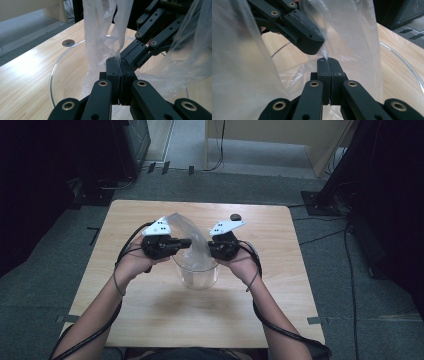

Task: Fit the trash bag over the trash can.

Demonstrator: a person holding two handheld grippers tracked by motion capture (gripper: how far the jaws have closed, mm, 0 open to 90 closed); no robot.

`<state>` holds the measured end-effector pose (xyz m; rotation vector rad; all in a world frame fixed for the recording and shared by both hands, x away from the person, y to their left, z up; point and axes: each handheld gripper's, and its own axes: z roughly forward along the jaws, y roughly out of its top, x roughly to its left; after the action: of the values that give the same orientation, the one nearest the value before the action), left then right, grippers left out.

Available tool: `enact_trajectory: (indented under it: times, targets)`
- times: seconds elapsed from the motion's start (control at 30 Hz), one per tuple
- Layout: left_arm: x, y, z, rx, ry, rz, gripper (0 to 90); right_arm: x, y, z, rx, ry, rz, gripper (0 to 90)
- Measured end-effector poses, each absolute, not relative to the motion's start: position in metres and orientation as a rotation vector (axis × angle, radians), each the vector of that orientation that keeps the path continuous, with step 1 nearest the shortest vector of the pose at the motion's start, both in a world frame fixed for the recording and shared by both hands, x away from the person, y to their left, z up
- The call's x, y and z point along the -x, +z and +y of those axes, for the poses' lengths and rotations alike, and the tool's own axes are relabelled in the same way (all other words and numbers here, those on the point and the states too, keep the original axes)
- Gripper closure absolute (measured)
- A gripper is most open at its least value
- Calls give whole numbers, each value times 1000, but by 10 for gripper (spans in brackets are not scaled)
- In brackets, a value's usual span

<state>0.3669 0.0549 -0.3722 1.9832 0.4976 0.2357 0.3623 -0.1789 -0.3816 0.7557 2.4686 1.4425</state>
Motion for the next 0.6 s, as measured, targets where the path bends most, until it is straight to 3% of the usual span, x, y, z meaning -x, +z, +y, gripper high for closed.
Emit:
enact_trajectory:
  times: [0.6]
  targets:
    - [-375,-370,72,-1969,245,584,896,-365,-372,-202,-837,1459,2401,892]
